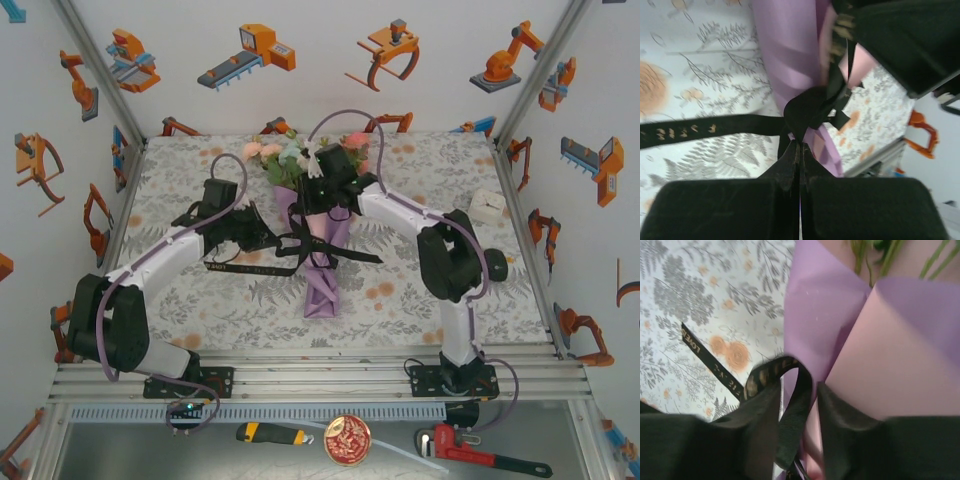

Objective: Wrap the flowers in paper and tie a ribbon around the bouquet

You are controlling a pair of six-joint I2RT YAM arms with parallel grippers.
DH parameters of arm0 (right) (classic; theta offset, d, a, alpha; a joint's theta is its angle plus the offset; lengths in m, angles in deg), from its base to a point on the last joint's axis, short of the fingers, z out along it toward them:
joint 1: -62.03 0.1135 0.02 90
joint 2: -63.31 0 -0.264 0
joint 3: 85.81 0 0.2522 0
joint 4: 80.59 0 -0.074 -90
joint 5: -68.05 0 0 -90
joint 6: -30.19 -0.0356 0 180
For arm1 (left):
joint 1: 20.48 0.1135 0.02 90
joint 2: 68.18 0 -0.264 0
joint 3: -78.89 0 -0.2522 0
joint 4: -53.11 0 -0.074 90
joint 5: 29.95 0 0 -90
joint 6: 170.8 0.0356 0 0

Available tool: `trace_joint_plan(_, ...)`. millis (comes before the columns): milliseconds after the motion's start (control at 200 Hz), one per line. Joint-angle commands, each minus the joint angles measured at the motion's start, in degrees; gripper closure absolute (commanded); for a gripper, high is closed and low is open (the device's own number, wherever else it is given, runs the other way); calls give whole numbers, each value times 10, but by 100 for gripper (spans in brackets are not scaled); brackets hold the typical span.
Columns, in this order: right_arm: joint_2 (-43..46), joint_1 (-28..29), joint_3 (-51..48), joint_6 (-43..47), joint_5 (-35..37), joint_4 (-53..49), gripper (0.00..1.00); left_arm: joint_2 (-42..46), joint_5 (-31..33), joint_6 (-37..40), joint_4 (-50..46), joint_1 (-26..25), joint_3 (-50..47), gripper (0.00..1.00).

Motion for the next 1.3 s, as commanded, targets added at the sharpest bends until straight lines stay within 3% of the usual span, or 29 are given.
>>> trace_joint_plan(0, 74, 0, -1, 27, 21, -13, 54, 2, -37, -108, -19, -1, 32, 100)
trace_joint_plan(315, 264, -22, -206, 42, 39, 9, 52, -64, 35, -204, -36, -99, 101, 100)
trace_joint_plan(476, 334, -21, -340, 70, 3, 61, 54, -119, 48, -227, -36, -129, 130, 100)
trace_joint_plan(651, 309, -21, -371, 78, -60, 75, 48, -151, 81, -230, -36, -140, 140, 100)
trace_joint_plan(886, 230, -20, -353, 55, -111, 106, 54, -162, 95, -223, -40, -143, 134, 100)
trace_joint_plan(981, 206, -20, -347, 48, -112, 123, 63, -164, 90, -226, -39, -143, 134, 100)
trace_joint_plan(1131, 221, -21, -345, 48, -103, 119, 91, -162, 92, -232, -45, -143, 130, 100)
trace_joint_plan(1297, 277, -21, -380, 38, -127, 157, 97, -166, 82, -261, -32, -145, 128, 100)
